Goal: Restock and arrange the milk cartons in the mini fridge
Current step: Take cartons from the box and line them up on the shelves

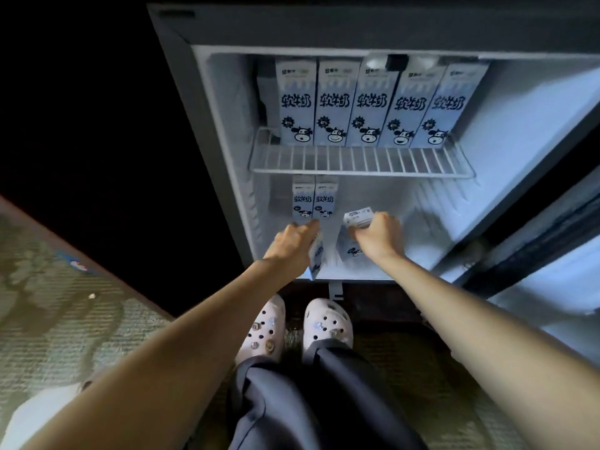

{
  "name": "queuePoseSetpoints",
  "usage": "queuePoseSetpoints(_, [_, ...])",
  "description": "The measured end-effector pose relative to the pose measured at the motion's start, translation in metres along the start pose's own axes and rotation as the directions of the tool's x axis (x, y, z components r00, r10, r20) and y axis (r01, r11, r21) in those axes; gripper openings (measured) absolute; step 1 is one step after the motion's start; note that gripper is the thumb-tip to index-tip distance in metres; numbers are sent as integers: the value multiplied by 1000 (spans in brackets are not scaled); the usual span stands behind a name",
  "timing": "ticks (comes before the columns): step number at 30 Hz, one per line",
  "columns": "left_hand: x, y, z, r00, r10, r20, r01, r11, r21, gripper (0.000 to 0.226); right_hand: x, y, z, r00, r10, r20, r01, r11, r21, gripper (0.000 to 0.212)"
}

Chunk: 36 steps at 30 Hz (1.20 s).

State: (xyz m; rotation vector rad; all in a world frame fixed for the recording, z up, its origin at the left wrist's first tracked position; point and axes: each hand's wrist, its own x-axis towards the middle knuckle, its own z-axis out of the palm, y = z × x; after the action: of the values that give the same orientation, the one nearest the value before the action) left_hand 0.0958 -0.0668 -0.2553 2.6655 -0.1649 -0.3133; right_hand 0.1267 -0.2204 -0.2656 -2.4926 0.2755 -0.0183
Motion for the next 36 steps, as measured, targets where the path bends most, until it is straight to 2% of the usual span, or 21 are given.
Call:
queuePoseSetpoints(4, [37,-7,10,999,-11,38,9,999,33,54,29,14,26,998,-52,-19,52,998,19,22])
queuePoseSetpoints(9, [69,-15,16,999,26,32,-25,999,-42,40,44,37,55,996,-46,-78,61,978,201,45])
queuePoseSetpoints(14, [80,-19,25,1000,15,-10,-15,996,-85,40,40,46,70,995,82,-51,-56,919,391,47])
queuePoseSetpoints(17, [83,-22,26,999,37,-18,-39,994,-104,38,43,54,85,987,157,30,-157,927,340,48])
queuePoseSetpoints(19, [86,-25,27,999,44,-17,-45,994,-101,36,48,56,90,981,190,34,-191,930,313,47])
queuePoseSetpoints(28, [100,-25,30,1000,17,-23,-20,993,-120,35,98,41,100,974,215,-65,-178,915,361,46])
queuePoseSetpoints(36, [106,-28,28,999,11,-37,-16,990,-138,41,123,41,105,985,171,-28,-157,949,274,51])
